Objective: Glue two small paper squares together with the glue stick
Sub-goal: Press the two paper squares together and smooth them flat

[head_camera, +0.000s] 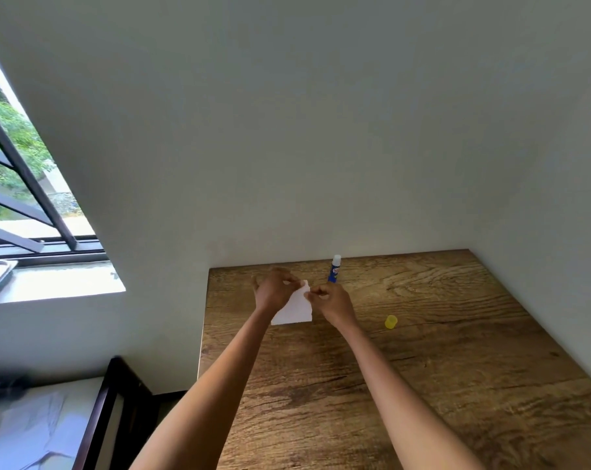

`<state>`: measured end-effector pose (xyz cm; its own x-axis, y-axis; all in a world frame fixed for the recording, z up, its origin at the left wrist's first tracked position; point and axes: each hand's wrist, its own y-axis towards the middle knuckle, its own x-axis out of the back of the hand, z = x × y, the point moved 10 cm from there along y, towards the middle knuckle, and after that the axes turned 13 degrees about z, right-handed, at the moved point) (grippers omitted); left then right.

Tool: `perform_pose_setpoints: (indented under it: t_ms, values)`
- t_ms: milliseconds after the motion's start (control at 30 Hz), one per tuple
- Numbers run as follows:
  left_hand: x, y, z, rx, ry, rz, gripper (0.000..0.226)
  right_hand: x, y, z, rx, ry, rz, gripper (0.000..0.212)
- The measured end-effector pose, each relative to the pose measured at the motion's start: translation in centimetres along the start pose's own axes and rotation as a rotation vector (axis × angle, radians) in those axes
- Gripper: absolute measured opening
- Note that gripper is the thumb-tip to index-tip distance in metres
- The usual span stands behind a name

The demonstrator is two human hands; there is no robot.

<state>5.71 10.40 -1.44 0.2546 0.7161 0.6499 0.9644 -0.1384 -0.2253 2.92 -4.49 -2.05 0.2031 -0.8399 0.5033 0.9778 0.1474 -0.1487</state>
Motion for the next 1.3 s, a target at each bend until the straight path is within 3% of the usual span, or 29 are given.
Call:
perform_pose_setpoints:
  t_ms: [300, 433, 567, 733, 1033, 1300]
  values:
    - [0.1, -0.1, 4.0, 0.168, -0.593, -0.063, 0.022, -1.1, -0.5, -2.2, -0.072, 0.037, 0.068, 0.021]
    - [-0.1, -0.7, 5.8, 0.235, -0.908, -0.163, 0.022, -1.1, -0.9, -2.7, -0.083, 0.21, 0.031, 0.01]
    - [-1.4, -0.8, 6.4, 0.282, -1.035, -0.195, 0.018, -2.7, -0.8, -2.8, -0.147, 0.394, 0.084, 0.002]
    - [-2.1, -0.5, 6.6, 0.302, -0.96, -0.173, 0.018, -2.4, -0.4, -3.9, -0.231, 0.409, 0.004, 0.01]
    - [-1.1, 0.7, 5.9, 0.229, -0.461, -0.119, 0.022, 0.4, 0.7, -5.1, -0.287, 0.286, -0.24, 0.021]
    - [0.3, 1.4, 5.4, 0.202, 0.016, -0.267, 0.022, 0.1, 3.2, -4.4, -0.329, 0.0, -0.211, 0.015]
